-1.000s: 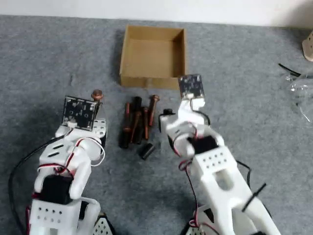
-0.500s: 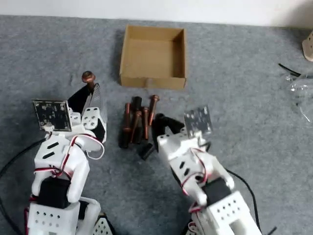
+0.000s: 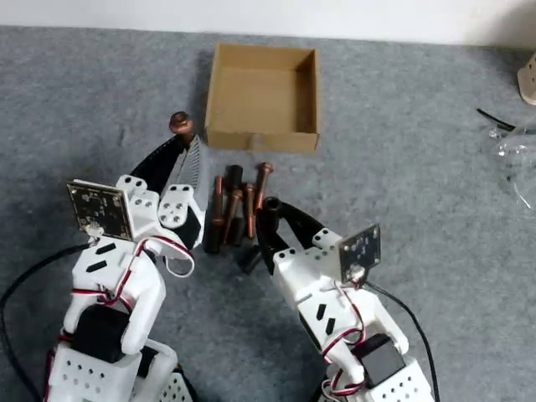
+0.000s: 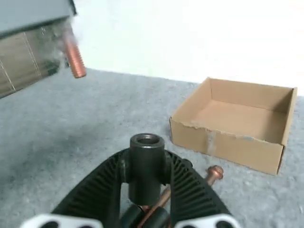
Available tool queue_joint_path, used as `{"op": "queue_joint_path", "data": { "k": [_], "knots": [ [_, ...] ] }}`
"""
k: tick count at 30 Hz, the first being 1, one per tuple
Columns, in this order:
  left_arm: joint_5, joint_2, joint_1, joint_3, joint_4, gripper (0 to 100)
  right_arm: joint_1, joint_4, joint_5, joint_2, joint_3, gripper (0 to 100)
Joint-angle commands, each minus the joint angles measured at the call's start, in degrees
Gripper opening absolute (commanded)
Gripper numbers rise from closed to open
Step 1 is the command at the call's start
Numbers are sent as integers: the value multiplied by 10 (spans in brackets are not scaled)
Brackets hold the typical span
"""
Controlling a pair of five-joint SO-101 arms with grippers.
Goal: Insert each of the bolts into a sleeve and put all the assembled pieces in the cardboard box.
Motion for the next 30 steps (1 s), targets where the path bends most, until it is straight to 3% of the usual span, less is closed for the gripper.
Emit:
{"op": "queue_joint_path", "data": {
  "k": [1, 5, 14, 30],
  "knots": [
    [5, -14, -4, -36, -17, 7, -15, -21, 7, -14, -8, 4],
    [6, -36, 27, -33, -15, 6, -28, -21, 11, -13, -7, 4],
    [6, -157, 153, 22, -3, 6, -65, -19, 105, -13, 21, 4],
    [32, -221, 166, 149, -1, 6, -64, -19, 115, -14, 24, 4]
  ]
}}
